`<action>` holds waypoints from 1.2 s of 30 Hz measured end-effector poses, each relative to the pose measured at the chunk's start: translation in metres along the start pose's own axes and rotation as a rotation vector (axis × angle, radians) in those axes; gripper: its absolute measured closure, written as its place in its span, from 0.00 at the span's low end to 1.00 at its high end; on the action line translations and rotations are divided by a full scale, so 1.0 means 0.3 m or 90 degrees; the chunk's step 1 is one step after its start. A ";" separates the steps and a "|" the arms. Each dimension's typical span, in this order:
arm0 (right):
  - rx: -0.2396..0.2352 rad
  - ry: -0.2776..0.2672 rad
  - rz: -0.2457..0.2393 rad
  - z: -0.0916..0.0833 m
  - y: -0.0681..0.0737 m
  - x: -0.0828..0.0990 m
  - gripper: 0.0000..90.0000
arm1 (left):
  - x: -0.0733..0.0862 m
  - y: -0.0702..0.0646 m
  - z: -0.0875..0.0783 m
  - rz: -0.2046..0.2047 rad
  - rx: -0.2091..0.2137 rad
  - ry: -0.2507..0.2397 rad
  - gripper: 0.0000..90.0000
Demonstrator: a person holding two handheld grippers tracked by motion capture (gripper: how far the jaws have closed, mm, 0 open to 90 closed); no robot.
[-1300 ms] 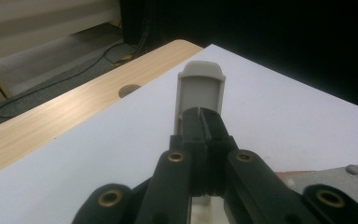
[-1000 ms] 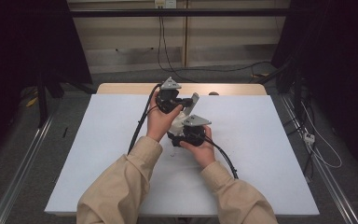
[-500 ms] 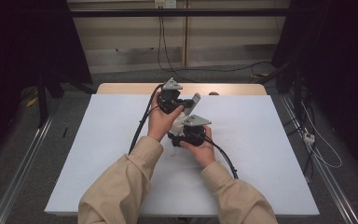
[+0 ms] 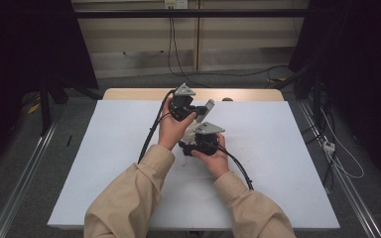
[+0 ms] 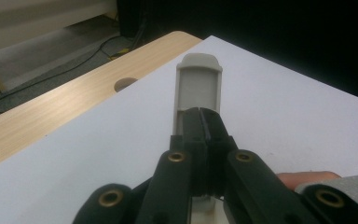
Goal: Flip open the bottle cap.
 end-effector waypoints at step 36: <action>-0.003 0.003 -0.004 -0.001 0.001 0.001 0.21 | 0.015 0.000 0.025 0.005 0.006 0.013 1.00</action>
Point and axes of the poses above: each handheld gripper's, and its own axes: z roughly forward along the jaws, x roughly out of its underside, y roughly to its left, the point moved 8 cm from there along z, roughly forward along the jaws, and after that the axes turned 10 degrees about -y, right-handed, at the moved point
